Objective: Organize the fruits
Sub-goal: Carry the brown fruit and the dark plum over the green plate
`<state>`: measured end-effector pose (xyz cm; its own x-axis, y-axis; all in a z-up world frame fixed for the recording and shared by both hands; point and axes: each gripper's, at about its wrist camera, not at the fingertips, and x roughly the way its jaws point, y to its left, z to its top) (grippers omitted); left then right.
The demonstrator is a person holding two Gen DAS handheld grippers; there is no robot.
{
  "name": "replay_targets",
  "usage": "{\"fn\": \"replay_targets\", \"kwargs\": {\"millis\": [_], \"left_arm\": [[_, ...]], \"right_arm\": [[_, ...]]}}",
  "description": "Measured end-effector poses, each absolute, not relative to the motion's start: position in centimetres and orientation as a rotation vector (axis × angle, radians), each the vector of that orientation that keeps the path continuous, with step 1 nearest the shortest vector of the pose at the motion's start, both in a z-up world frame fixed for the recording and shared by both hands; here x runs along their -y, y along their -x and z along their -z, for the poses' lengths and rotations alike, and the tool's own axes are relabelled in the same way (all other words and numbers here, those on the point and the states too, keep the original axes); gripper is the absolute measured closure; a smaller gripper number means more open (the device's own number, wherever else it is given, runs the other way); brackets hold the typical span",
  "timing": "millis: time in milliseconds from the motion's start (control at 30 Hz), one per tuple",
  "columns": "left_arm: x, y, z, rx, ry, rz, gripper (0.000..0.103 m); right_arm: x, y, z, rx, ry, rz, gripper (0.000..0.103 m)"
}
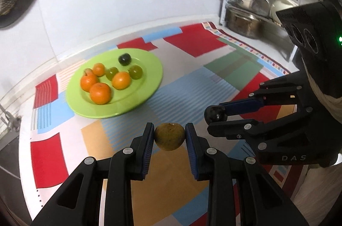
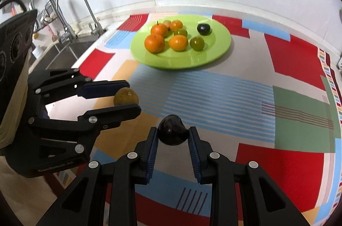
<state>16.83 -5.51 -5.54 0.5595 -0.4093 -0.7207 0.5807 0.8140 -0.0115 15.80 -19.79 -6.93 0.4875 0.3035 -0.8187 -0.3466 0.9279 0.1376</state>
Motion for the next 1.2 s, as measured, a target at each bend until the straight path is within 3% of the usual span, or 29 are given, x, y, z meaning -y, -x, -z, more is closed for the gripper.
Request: {"fn": "replay_targets", "kwargs": {"millis": [1200], "left_arm": [[3.6, -18.9, -1.8, -0.540, -0.175, 0.456, 0.073]], "right_arm": [[19.6, -18.7, -0.7, -0.679, -0.041, -0.382, 0.073]]}}
